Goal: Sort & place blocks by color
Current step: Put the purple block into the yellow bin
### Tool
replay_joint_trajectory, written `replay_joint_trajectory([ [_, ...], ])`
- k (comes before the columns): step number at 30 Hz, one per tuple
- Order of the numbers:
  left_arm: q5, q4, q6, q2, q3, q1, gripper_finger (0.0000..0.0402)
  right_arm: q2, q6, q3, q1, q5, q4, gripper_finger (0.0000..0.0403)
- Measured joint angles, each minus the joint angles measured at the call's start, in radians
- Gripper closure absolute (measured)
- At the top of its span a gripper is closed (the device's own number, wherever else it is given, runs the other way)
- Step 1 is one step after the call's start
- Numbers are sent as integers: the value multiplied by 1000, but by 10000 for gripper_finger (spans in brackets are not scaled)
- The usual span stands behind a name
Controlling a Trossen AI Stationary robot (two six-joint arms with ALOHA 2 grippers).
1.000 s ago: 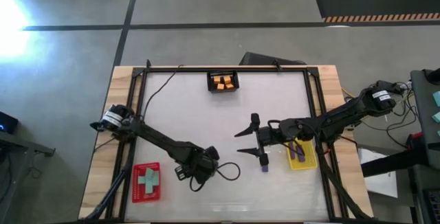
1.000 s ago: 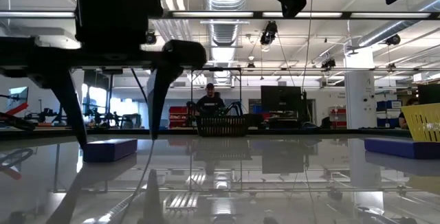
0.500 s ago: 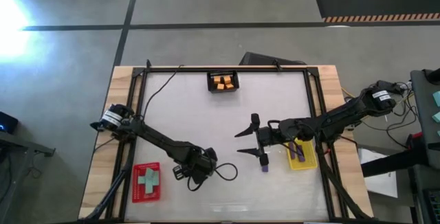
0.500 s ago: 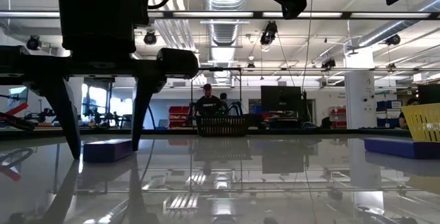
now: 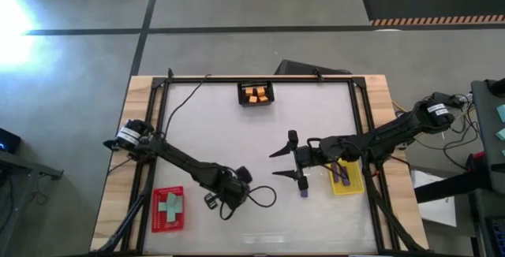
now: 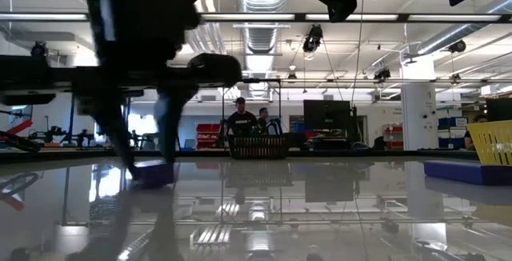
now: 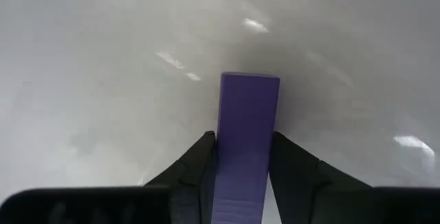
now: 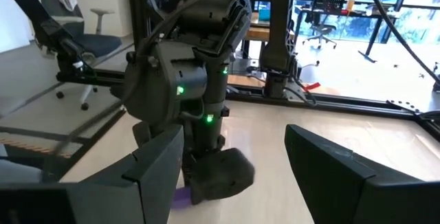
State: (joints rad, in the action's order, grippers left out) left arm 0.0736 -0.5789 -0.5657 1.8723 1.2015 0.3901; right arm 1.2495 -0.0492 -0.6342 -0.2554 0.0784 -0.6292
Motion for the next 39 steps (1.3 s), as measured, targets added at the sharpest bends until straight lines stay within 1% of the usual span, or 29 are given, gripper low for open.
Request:
replay_joint_trajectory([
  [5, 130, 75, 140, -34, 0, -3, 313, 0, -20, 0, 0, 0, 17, 156],
  [9, 259, 124, 205, -83, -20, 6, 313, 3, -31, 0, -2, 0, 18, 156],
  [11, 318, 179, 239, -123, -36, 9, 313, 3, -42, 0, -4, 0, 18, 156],
  [13, 352, 250, 279, -169, -54, 9, 313, 3, -59, 0, -11, 1, 18, 156],
  [16, 372, 420, 361, -239, -96, 10, 313, 3, -95, 0, -29, 1, 4, 156],
  [18, 373, 576, 409, -279, -144, 11, 313, 3, -113, 0, -40, 6, -11, 156],
  [20, 373, 733, 450, -314, -206, 13, 313, 6, -131, 0, -54, 33, -27, 156],
  [25, 370, 1152, 527, -339, -354, 16, 313, 13, -172, 0, -87, 140, -65, 156],
  [28, 377, 1324, 543, -327, -410, 16, 313, 13, -174, 0, -92, 154, -95, 156],
  [29, 379, 1362, 549, -322, -421, 16, 313, 13, -172, 1, -92, 154, -108, 156],
  [31, 393, 1387, 560, -311, -427, 15, 313, 16, -165, 0, -92, 157, -126, 156],
  [39, 411, 1424, 560, -234, -359, 3, 313, 17, -153, 0, -92, 158, -147, 158],
])
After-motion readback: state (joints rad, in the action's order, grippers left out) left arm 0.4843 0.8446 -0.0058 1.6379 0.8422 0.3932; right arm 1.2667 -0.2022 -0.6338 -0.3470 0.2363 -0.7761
